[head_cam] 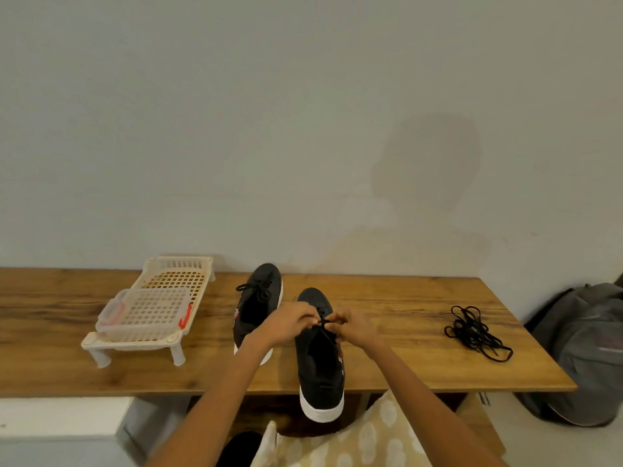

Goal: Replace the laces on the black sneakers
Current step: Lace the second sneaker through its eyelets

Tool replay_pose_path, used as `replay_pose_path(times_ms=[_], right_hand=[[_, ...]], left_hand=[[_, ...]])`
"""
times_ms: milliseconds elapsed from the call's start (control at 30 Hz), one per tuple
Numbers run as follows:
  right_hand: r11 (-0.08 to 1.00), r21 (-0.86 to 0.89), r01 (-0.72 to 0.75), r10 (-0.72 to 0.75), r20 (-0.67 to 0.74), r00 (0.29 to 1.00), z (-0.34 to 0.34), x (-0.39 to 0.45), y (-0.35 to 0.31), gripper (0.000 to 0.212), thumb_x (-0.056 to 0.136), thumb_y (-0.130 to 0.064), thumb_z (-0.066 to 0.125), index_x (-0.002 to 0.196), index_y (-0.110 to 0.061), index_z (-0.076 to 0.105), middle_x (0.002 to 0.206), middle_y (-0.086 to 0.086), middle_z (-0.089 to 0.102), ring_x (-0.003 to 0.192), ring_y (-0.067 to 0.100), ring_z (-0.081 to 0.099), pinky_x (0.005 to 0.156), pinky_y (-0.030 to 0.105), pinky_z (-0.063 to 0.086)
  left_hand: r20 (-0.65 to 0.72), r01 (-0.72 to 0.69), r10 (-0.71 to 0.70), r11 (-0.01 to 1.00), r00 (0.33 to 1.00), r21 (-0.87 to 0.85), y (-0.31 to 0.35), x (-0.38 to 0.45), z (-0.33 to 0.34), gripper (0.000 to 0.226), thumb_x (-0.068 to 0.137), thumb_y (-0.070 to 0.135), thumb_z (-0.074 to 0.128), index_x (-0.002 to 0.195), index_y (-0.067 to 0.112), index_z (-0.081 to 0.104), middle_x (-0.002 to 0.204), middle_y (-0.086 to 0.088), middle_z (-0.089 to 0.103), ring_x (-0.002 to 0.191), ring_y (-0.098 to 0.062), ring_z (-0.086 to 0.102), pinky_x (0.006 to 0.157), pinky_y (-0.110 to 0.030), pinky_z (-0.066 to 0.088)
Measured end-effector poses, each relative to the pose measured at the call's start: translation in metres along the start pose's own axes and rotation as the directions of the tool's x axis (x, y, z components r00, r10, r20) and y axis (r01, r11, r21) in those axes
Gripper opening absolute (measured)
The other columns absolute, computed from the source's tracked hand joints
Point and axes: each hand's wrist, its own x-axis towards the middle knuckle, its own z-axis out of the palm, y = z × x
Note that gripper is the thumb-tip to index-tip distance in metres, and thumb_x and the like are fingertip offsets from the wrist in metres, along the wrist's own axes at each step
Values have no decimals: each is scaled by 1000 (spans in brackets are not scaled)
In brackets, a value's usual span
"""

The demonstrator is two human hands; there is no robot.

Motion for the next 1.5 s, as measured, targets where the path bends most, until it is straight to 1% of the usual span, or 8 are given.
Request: replay_pose_path(times_ms=[133,233,633,800,933,1167,1367,1500], right_hand=[[999,-23,31,-31,1,1000,-1,3,4,23,92,-19,61,112,-10,66,90,6,65,73,11,61,65,20,55],[999,5,45,-45,10,999,-2,3,5,20,92,-15,59,111,-9,65,85,4,62,75,12,59,70,25,55],[985,142,95,-97,5,995,0,-3,10,18,92,-20,58,103,-11,69,97,8,68,90,18,65,72,25,56],[993,60,102,-100,-30,995,1,0,8,18,88,-24,65,100,-12,71,91,5,71,84,19,68,71,32,59],[990,-72,125,-133,-109,985,5,-1,3,8,85,-20,64,91,-17,67,84,-1,68,74,13,64,57,17,48],[968,-197,156,-202,-240,950,17,-2,4,3,82,-21,64,86,-22,63,79,-5,64,72,9,59,59,20,44],[956,-242,168,-234,-276,932,21,-4,6,6,88,-25,61,92,-21,62,79,-10,61,69,4,56,59,17,43],[956,-230,184,-243,-266,933,20,-7,4,3,88,-24,62,91,-23,60,78,-12,60,66,1,54,55,13,41]], left_hand=[[83,3,1,999,997,-48,1,11,4,9,94,13,54,99,18,60,77,2,66,73,-7,58,78,-26,42],[163,55,-36,992,986,-117,5,18,-2,17,91,12,57,99,19,43,69,3,64,70,-12,57,78,-36,47],[97,163,-172,983,980,89,15,39,-3,18,85,14,66,100,7,73,82,-8,74,78,-11,68,82,-30,54],[53,183,-189,977,980,108,11,36,-1,16,83,21,69,94,11,75,86,-4,74,74,-8,64,81,-33,55],[17,167,-169,982,986,89,9,32,0,18,82,28,69,94,15,74,96,2,71,89,-12,63,74,-27,47],[110,241,-216,906,970,-348,-6,27,-3,23,91,23,61,95,5,75,84,-8,69,67,-11,58,70,-25,49],[174,316,-264,810,949,-494,-7,25,3,22,93,17,59,114,14,66,87,2,65,67,-6,55,69,-21,44],[184,336,-281,776,942,-534,-13,23,8,18,92,19,60,107,16,70,85,5,65,67,-7,55,72,-22,46]])
